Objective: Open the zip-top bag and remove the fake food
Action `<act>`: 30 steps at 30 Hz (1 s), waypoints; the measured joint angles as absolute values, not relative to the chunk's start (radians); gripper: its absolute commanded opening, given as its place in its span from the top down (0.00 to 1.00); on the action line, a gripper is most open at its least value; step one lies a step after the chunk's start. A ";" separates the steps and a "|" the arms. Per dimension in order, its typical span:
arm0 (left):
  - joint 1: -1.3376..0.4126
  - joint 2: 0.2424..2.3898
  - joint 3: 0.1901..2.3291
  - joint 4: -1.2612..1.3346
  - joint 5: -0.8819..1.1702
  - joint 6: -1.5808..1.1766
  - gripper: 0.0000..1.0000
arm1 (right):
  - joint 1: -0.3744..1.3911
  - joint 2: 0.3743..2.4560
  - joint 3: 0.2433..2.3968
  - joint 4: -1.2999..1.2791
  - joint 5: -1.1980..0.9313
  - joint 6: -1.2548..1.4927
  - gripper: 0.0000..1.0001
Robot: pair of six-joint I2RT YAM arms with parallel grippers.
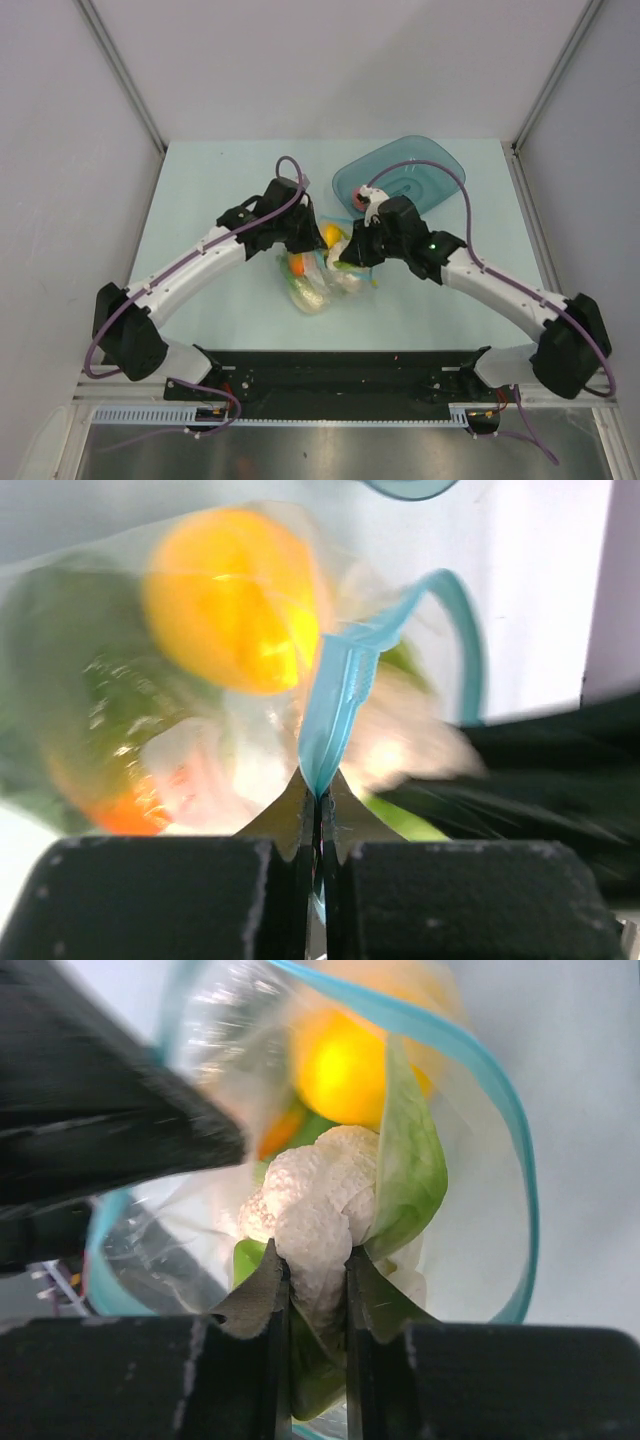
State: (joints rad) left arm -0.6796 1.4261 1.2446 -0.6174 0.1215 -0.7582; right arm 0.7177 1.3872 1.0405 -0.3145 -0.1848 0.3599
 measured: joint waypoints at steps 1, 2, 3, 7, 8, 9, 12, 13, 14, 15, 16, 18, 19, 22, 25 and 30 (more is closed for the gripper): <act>-0.680 1.424 1.245 -0.631 0.105 -0.758 1.00 | 0.718 1.342 1.023 -0.304 -0.193 0.357 1.00; -0.680 1.421 1.245 -0.644 0.089 -0.758 1.00 | 0.718 1.299 1.013 -0.292 -0.210 0.356 1.00; -0.680 1.419 1.245 -0.652 0.079 -0.759 1.00 | 0.717 1.279 1.011 -0.281 -0.224 0.355 1.00; -0.680 1.402 1.243 -0.670 0.047 -0.758 1.00 | 0.712 1.215 1.007 -0.210 -0.286 0.366 1.00; -0.680 1.397 1.243 -0.670 0.047 -0.757 1.00 | 0.709 1.203 1.003 -0.199 -0.291 0.371 1.00; -0.680 1.391 1.242 -0.669 0.048 -0.757 1.00 | 0.703 1.190 0.997 -0.187 -0.296 0.384 1.00; -0.680 1.364 1.203 -0.635 0.069 -0.758 1.00 | 0.657 1.165 0.992 -0.129 -0.282 0.433 1.00; -0.680 1.358 1.192 -0.630 0.075 -0.758 1.00 | 0.635 1.164 0.992 -0.097 -0.272 0.452 1.00; -0.680 1.348 1.176 -0.624 0.083 -0.758 1.00 | 0.609 1.164 0.992 -0.067 -0.259 0.473 1.00; -0.680 1.343 1.166 -0.625 0.088 -0.758 1.00 | 0.582 1.164 0.991 -0.037 -0.252 0.491 1.00; -0.680 1.343 1.165 -0.627 0.091 -0.757 1.00 | 0.558 1.164 0.991 -0.004 -0.241 0.508 1.00; -0.680 1.343 1.165 -0.622 0.093 -0.755 1.00 | 0.519 1.165 0.991 0.054 -0.205 0.532 1.00; -0.680 1.343 1.165 -0.623 0.093 -0.750 1.00 | 0.501 1.168 0.991 0.091 -0.173 0.540 1.00; -0.680 1.343 1.165 -0.623 0.093 -0.740 1.00 | 0.464 1.211 0.994 0.176 -0.118 0.538 1.00; -0.680 1.343 1.171 -0.623 0.109 -0.726 1.00 | 0.419 1.317 1.003 0.237 -0.080 0.509 0.98; -0.680 1.343 1.184 -0.622 0.135 -0.706 1.00 | 0.352 1.542 1.020 0.276 -0.009 0.419 0.86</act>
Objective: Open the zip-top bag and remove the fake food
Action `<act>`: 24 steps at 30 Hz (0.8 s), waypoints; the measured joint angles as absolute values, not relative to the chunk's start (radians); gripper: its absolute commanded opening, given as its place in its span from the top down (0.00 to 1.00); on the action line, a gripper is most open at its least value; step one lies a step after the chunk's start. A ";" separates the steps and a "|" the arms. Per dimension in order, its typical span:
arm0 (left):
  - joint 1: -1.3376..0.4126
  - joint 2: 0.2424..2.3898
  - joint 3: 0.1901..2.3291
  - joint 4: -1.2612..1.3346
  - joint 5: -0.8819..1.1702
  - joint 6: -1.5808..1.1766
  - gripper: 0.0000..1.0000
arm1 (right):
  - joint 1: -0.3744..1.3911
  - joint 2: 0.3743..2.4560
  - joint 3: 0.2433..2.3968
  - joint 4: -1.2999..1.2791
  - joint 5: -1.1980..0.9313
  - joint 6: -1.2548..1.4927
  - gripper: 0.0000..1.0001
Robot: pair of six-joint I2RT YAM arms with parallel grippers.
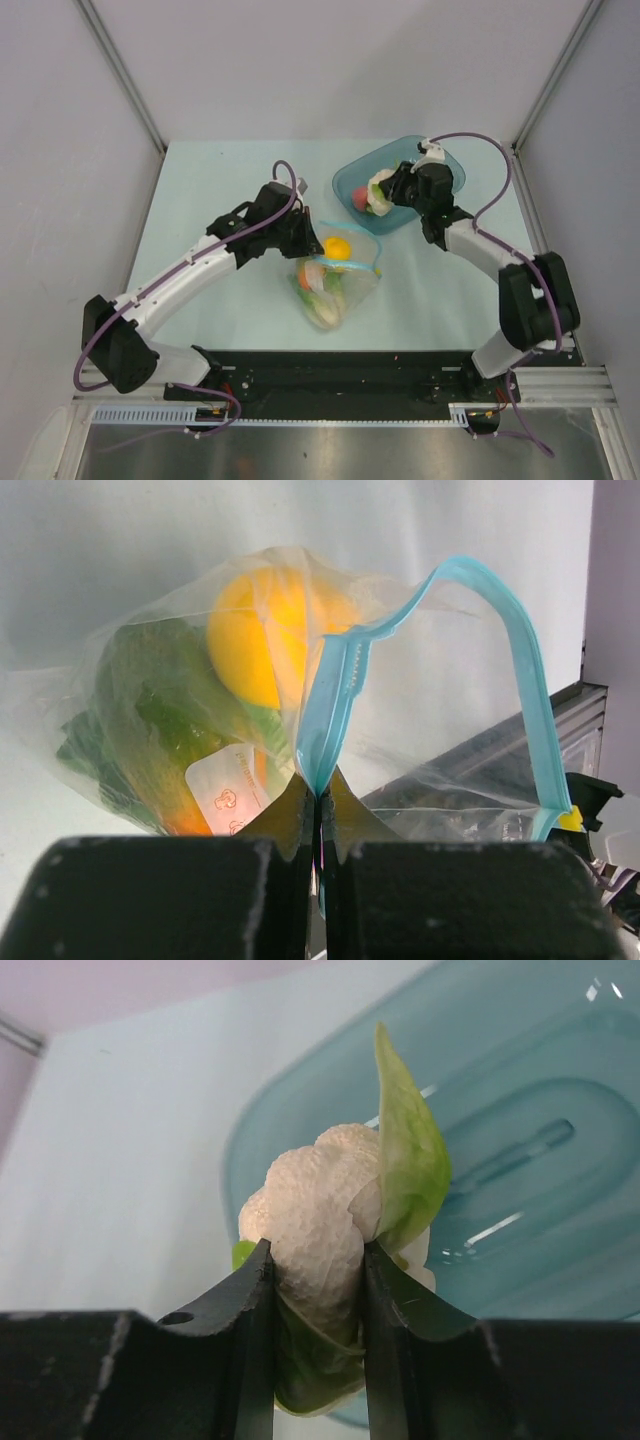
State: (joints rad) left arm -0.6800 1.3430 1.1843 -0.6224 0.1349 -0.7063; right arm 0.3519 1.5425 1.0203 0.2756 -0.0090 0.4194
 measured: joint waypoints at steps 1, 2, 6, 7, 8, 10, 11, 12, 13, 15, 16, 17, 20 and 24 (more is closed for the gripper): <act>-0.680 1.343 1.188 -0.622 0.138 -0.704 1.00 | 0.336 1.588 1.028 0.274 -0.008 0.411 0.65; -0.681 1.343 1.193 -0.623 0.142 -0.699 1.00 | 0.323 1.629 1.036 0.272 -0.008 0.404 0.49; -0.681 1.343 1.205 -0.620 0.150 -0.694 1.00 | 0.281 1.752 1.122 0.230 -0.020 0.370 0.01; -0.681 1.343 1.205 -0.617 0.154 -0.694 1.00 | 0.276 1.772 1.153 0.212 -0.027 0.361 0.00; -0.681 1.344 1.205 -0.616 0.155 -0.694 1.00 | 0.271 1.779 1.176 0.196 -0.031 0.359 0.00; -0.682 1.348 1.205 -0.613 0.160 -0.694 1.00 | 0.273 1.782 1.235 0.131 -0.042 0.347 0.00; -0.682 1.350 1.205 -0.612 0.161 -0.694 1.00 | 0.274 1.782 1.266 0.101 -0.045 0.347 0.00; -0.682 1.352 1.205 -0.611 0.161 -0.694 1.00 | 0.275 1.780 1.303 0.062 -0.051 0.346 0.00; -0.682 1.354 1.205 -0.610 0.161 -0.694 1.00 | 0.279 1.773 1.328 0.028 -0.055 0.345 0.00; -0.682 1.357 1.205 -0.609 0.160 -0.694 1.00 | 0.289 1.738 1.352 -0.059 -0.059 0.342 0.00; -0.682 1.357 1.205 -0.608 0.160 -0.694 1.00 | 0.297 1.711 1.355 -0.109 -0.059 0.340 0.00; -0.683 1.357 1.205 -0.607 0.160 -0.695 1.00 | 0.308 1.680 1.356 -0.163 -0.060 0.339 0.02; -0.683 1.358 1.205 -0.607 0.160 -0.695 1.00 | 0.373 1.577 1.357 -0.305 -0.093 0.329 0.14; -0.684 1.363 1.208 -0.607 0.159 -0.695 1.00 | 0.532 1.451 1.363 -0.402 -0.137 0.302 0.39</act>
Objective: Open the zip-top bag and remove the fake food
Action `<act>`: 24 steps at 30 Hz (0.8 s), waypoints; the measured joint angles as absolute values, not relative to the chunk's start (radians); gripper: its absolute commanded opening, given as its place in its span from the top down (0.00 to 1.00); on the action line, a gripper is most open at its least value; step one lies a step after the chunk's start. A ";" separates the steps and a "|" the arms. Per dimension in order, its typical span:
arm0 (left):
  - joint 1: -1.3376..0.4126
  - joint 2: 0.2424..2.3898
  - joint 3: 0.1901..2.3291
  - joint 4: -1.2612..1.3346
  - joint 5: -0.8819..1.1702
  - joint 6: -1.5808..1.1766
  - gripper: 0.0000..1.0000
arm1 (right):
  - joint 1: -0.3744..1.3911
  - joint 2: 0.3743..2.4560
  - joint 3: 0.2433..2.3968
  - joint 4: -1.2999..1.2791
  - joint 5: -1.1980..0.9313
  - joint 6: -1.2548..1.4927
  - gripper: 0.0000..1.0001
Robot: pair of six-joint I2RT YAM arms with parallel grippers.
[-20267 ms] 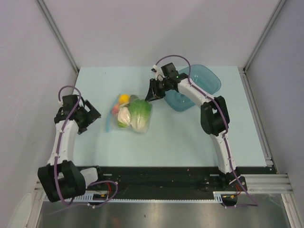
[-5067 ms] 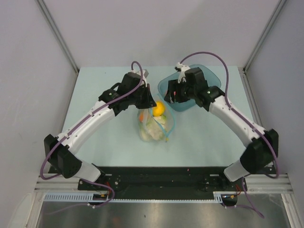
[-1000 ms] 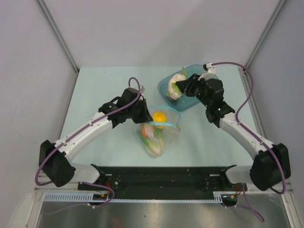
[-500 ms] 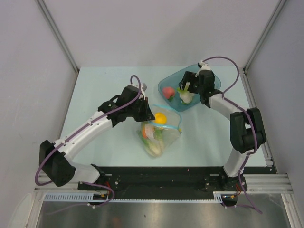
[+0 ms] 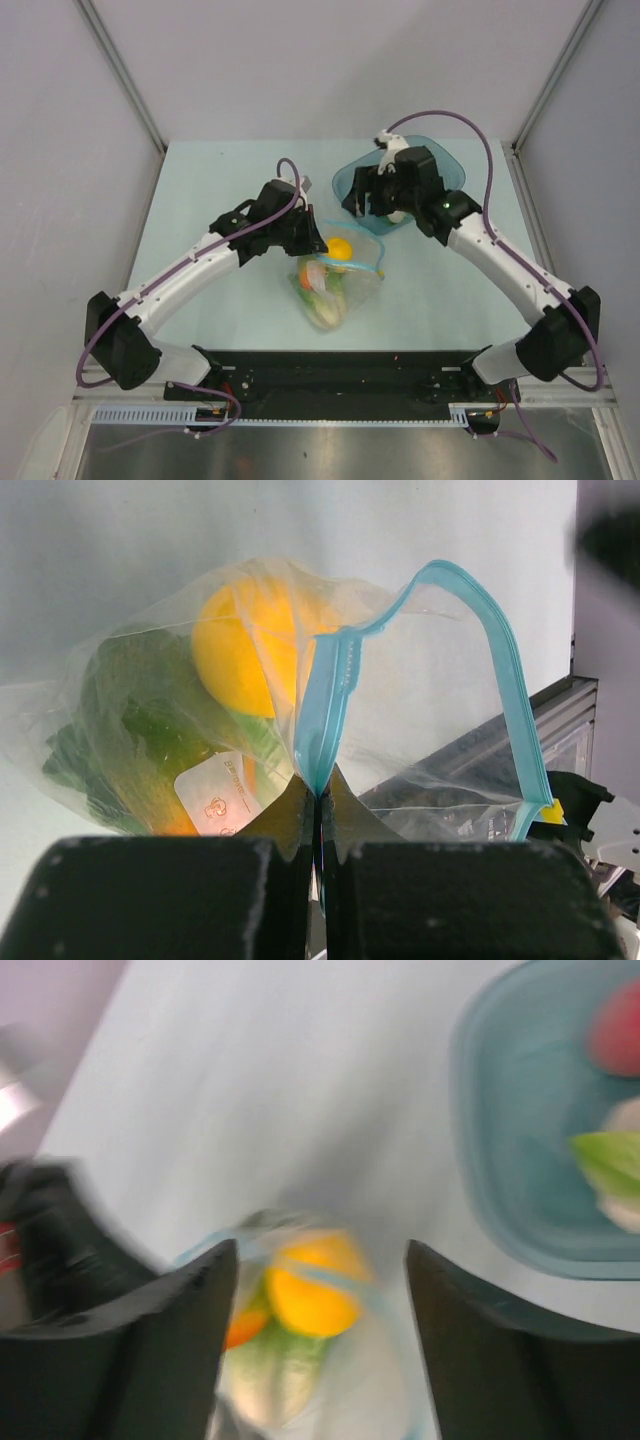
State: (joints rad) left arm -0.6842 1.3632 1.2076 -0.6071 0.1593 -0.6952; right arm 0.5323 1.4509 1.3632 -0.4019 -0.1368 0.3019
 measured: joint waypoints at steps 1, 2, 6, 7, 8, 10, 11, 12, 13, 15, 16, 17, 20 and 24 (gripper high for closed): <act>-0.685 1.367 1.210 -0.607 0.159 -0.696 1.00 | 0.583 1.427 1.366 -0.414 -0.138 0.294 0.50; -0.686 1.372 1.214 -0.607 0.159 -0.696 1.00 | 0.630 1.407 1.368 -0.423 -0.139 0.290 0.56; -0.694 1.389 1.225 -0.607 0.154 -0.696 1.00 | 0.731 1.393 1.369 -0.445 -0.148 0.297 0.84; -0.697 1.392 1.227 -0.608 0.150 -0.696 1.00 | 0.733 1.402 1.368 -0.450 -0.147 0.302 0.85; -0.700 1.393 1.230 -0.609 0.147 -0.696 1.00 | 0.733 1.411 1.364 -0.452 -0.147 0.304 0.85; -0.705 1.394 1.235 -0.609 0.136 -0.696 1.00 | 0.732 1.427 1.341 -0.454 -0.141 0.312 0.85; -0.706 1.394 1.238 -0.609 0.133 -0.696 0.99 | 0.732 1.432 1.327 -0.455 -0.136 0.313 0.85; -0.707 1.394 1.241 -0.609 0.132 -0.696 1.00 | 0.732 1.435 1.316 -0.458 -0.134 0.313 0.83; -0.707 1.394 1.242 -0.609 0.130 -0.696 1.00 | 0.732 1.436 1.302 -0.461 -0.130 0.313 0.81; -0.709 1.394 1.246 -0.611 0.125 -0.696 1.00 | 0.732 1.437 1.279 -0.460 -0.128 0.312 0.69; -0.709 1.394 1.247 -0.612 0.124 -0.696 1.00 | 0.732 1.437 1.265 -0.457 -0.129 0.312 0.65; -0.710 1.394 1.249 -0.613 0.123 -0.696 1.00 | 0.732 1.437 1.249 -0.451 -0.130 0.313 0.62; -0.711 1.399 1.257 -0.615 0.120 -0.696 1.00 | 0.734 1.437 1.181 -0.422 -0.133 0.312 0.46; -0.712 1.414 1.265 -0.614 0.115 -0.696 1.00 | 0.734 1.451 1.114 -0.388 -0.138 0.314 0.28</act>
